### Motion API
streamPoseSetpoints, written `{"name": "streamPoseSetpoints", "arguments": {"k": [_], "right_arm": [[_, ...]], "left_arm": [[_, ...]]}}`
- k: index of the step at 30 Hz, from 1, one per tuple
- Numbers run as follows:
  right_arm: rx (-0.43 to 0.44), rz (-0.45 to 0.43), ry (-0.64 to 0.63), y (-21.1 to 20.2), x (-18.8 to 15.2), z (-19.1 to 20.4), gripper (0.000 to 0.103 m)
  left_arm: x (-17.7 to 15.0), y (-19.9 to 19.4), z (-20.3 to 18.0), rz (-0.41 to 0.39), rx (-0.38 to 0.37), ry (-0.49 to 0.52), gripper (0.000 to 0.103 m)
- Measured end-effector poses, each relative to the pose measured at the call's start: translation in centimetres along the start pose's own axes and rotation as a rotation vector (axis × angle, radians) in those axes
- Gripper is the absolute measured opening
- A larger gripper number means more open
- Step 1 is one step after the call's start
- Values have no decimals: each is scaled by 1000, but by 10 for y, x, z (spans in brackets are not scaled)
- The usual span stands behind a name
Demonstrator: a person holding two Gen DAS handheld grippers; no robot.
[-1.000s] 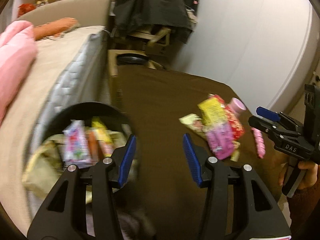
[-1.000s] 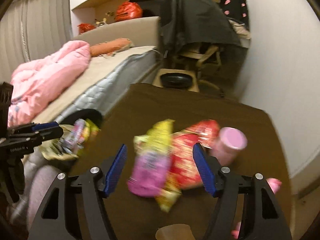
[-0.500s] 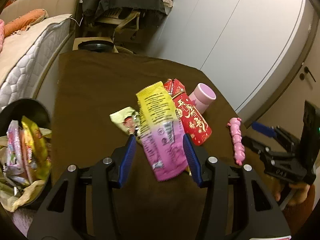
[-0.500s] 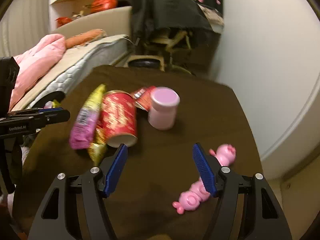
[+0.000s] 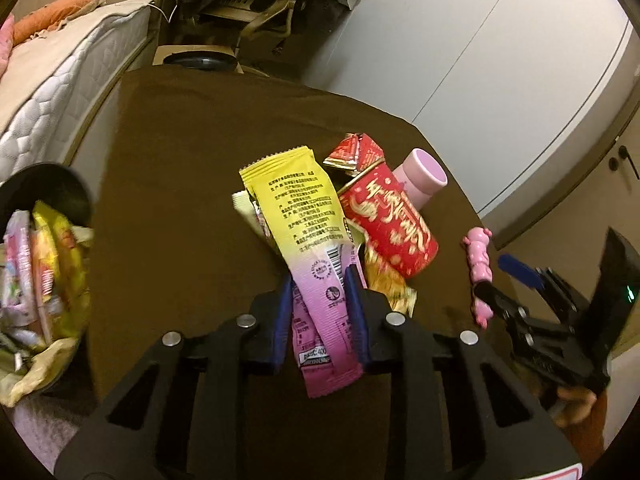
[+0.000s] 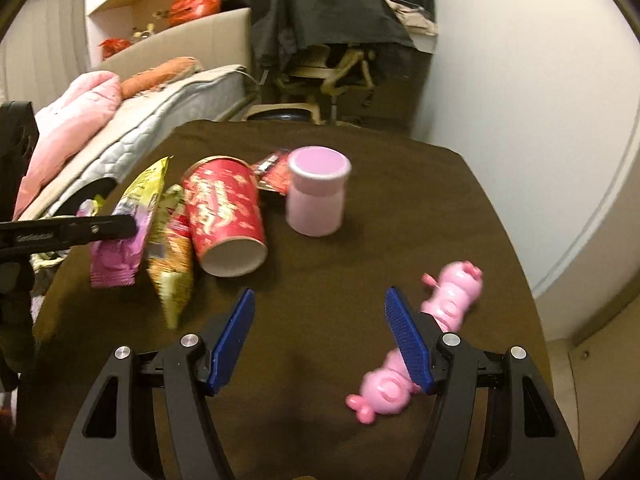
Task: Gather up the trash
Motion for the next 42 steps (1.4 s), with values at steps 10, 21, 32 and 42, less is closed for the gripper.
{"name": "streamPoseSetpoints", "arguments": {"k": [10, 21, 32, 42], "right_arm": [[95, -46, -136, 2, 35, 74, 64], [71, -45, -86, 32, 93, 79, 64], [181, 94, 135, 81, 104, 55, 51], [185, 69, 125, 69, 106, 36, 50]], "left_arm": [[-29, -32, 32, 55, 139, 81, 27], [-43, -40, 43, 48, 99, 47, 35], [-28, -42, 54, -2, 48, 8, 37], [-3, -40, 56, -40, 26, 16, 37]]}}
Point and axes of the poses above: each gripper's, at about its wrist camera, not at the fingertips, and y roughly the way its jaws point, z to its left, x to its top, the point moved 10 cm from there along y, roughly the way its jaws point, and after that the axes turned 10 degrees about -x, right-handed, at the moved point
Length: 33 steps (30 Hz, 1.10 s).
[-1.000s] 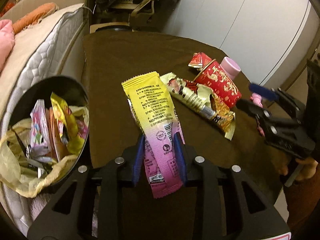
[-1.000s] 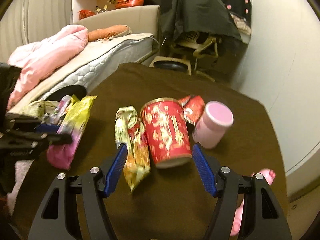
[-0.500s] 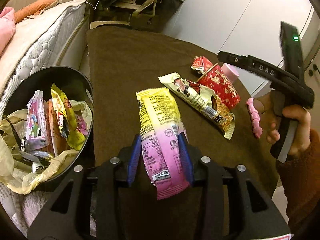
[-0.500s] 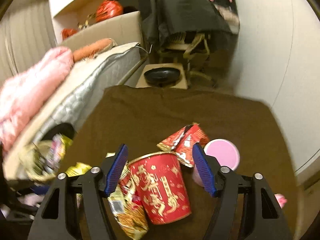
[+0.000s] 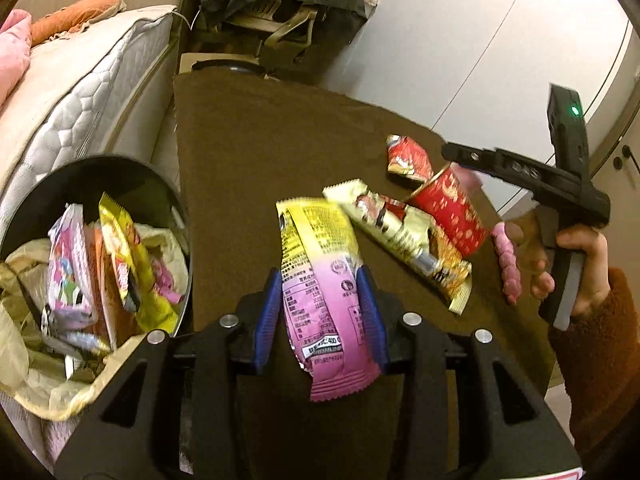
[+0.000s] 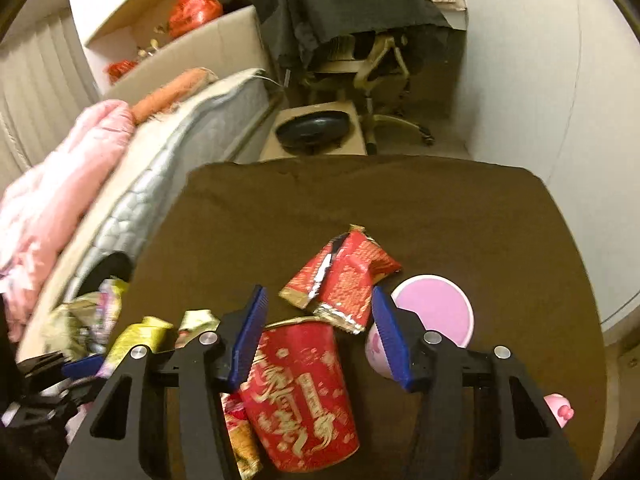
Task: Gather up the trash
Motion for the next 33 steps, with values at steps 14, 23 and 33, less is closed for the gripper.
{"name": "streamPoseSetpoints", "arguments": {"k": [14, 23, 33], "right_arm": [[-255, -85, 6, -52, -33, -90, 50], [-285, -97, 72, -67, -64, -130, 50], [-234, -94, 27, -64, -75, -103, 50]], "left_arm": [[107, 128, -80, 142, -164, 326, 40], [113, 210, -75, 339, -106, 246, 40], [115, 164, -71, 206, -95, 128, 19]]}}
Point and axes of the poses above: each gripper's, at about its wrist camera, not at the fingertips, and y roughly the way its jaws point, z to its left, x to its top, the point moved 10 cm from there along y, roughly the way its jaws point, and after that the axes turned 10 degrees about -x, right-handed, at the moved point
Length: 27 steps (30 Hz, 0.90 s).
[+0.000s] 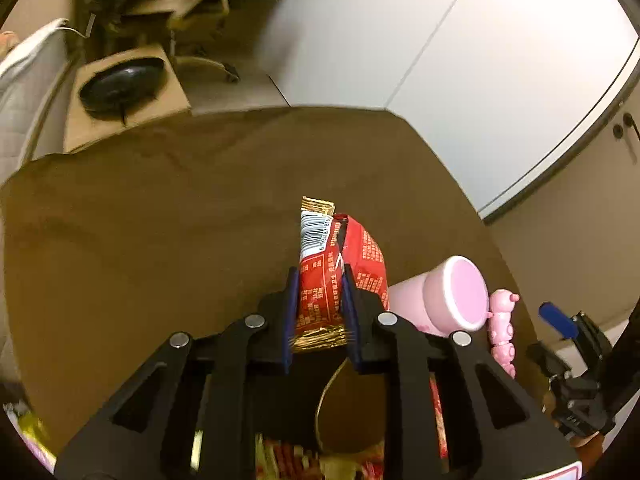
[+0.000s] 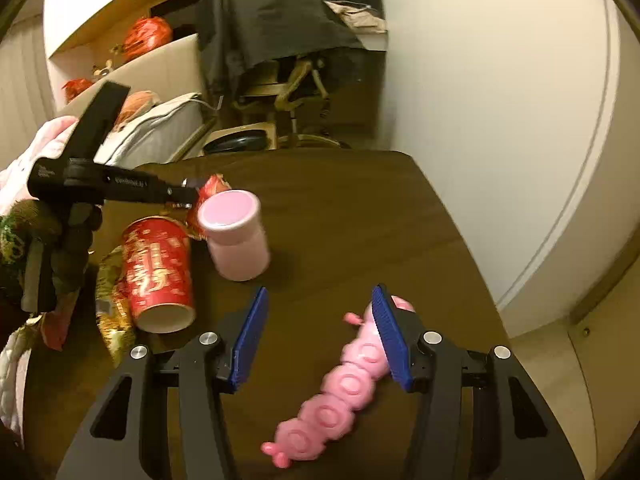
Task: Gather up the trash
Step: 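Grasp the red-and-gold wrapper with the left gripper while the right closes on the red paper cup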
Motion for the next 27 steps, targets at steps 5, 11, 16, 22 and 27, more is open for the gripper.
{"name": "streamPoseSetpoints", "arguments": {"k": [5, 11, 16, 22, 27], "right_arm": [[66, -23, -61, -10, 6, 38, 50], [180, -14, -174, -15, 8, 100, 50], [195, 6, -265, -4, 10, 134, 50], [109, 49, -336, 21, 10, 141, 50], [69, 58, -351, 30, 7, 137, 51]], "left_arm": [[-9, -47, -6, -73, 45, 24, 19], [-27, -109, -9, -168, 52, 24, 19], [-57, -153, -5, -217, 84, 12, 19], [-106, -175, 7, -215, 121, -25, 19], [-140, -179, 18, -208, 147, -57, 19]]}}
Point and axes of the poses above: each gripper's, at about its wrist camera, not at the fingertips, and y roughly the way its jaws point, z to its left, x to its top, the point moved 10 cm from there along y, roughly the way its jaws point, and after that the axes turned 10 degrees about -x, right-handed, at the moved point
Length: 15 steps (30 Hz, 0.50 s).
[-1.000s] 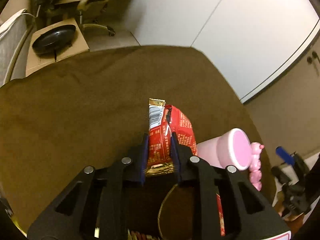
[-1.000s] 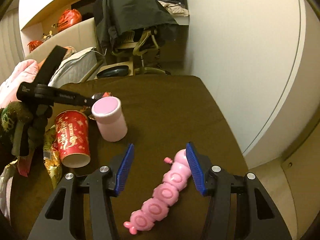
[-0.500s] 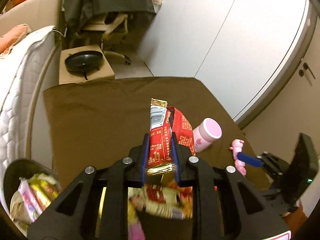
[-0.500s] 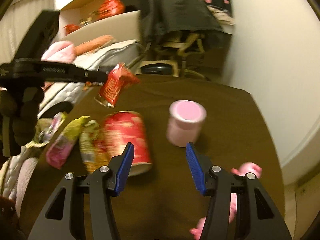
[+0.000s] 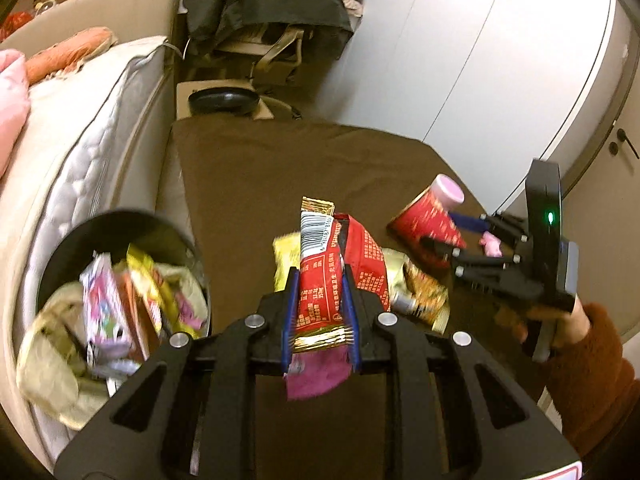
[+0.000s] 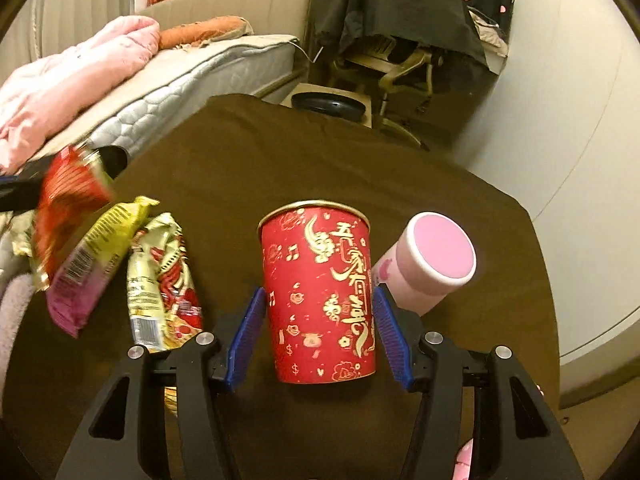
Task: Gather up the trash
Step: 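Grasp the red-and-gold wrapper with the left gripper while the right closes on the red paper cup, then carry the red-and-gold wrapper and red paper cup over the bin with both grippers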
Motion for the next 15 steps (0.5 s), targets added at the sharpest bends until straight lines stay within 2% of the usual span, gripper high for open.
{"name": "streamPoseSetpoints", "arguments": {"k": [3, 7, 10, 15], "right_arm": [[-14, 13, -9, 0, -1, 1, 51], [-85, 30, -73, 5, -7, 2, 52], [-60, 23, -5, -4, -6, 0, 49], [-22, -48, 59, -36, 13, 7, 48]], "left_arm": [[-13, -5, 5, 4, 3, -16, 20], [-23, -13, 11, -8, 10, -35, 20], [-29, -23, 13, -24, 16, -38, 20], [-40, -44, 25, -56, 44, -57, 20]]}}
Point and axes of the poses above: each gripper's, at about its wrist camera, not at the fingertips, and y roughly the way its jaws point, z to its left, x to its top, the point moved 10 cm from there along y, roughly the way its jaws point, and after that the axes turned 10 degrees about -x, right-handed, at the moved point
